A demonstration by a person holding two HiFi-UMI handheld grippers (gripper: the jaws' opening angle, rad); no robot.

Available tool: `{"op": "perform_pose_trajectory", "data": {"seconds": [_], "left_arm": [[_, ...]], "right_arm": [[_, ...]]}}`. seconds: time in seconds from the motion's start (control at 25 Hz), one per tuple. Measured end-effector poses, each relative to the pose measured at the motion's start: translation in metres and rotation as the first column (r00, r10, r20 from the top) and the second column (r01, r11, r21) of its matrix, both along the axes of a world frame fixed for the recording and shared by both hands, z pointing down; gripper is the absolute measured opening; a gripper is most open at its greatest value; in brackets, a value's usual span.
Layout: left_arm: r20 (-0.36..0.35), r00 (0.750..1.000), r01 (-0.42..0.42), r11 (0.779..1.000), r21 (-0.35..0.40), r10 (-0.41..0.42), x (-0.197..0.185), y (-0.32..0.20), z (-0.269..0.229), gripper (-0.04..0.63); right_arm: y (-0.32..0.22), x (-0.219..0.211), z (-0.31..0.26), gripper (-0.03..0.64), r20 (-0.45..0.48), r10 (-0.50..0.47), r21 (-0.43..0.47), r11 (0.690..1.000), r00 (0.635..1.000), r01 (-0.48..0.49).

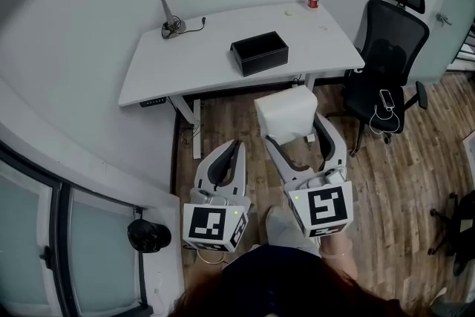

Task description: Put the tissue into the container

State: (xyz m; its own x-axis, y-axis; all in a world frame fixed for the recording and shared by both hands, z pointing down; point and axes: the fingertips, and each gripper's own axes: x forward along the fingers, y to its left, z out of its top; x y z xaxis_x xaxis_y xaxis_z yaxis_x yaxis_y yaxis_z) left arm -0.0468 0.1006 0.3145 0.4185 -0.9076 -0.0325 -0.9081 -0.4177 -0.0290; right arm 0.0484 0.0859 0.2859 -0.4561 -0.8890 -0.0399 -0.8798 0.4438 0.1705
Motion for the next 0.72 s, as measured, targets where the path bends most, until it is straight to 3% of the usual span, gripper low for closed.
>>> {"op": "perform_pose_trajectory", "data": {"seconds": [0.72], "left_arm": [[0.018,1.000,0.000,1.000,-0.001,0.000,0.014,-0.085,-0.002,0.034]], "right_arm": [[-0.078,0.003,-0.002,0.402,-0.005,-0.041,-0.002,0.999,0.999,0.041]]}}
